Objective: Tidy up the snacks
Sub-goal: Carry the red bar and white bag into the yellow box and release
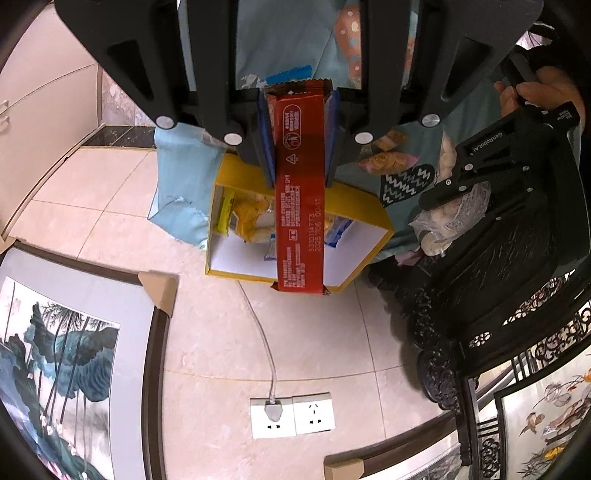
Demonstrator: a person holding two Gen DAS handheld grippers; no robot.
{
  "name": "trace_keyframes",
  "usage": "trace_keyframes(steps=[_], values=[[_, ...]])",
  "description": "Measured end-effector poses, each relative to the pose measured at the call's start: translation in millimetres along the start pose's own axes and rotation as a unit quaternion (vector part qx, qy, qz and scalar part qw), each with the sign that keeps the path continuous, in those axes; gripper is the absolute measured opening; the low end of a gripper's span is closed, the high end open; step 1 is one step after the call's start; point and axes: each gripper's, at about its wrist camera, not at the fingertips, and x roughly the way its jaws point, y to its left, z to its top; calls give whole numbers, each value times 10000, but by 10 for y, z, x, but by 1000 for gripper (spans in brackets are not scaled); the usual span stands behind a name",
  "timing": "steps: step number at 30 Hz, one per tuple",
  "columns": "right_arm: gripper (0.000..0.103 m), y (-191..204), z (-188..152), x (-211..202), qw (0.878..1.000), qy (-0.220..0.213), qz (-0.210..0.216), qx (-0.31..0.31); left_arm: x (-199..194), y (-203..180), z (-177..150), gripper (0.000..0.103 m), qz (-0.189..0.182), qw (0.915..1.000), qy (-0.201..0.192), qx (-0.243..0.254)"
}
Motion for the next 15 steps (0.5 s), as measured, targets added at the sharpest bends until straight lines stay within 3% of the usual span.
trace_keyframes(steps=[10, 15], values=[[24, -150, 402, 218, 10000, -31, -52, -35, 229, -14, 481, 40, 16, 9996, -231, 158], [24, -280, 764, 496, 9998, 11, -168, -80, 556, -77, 899, 41, 37, 9990, -292, 335]])
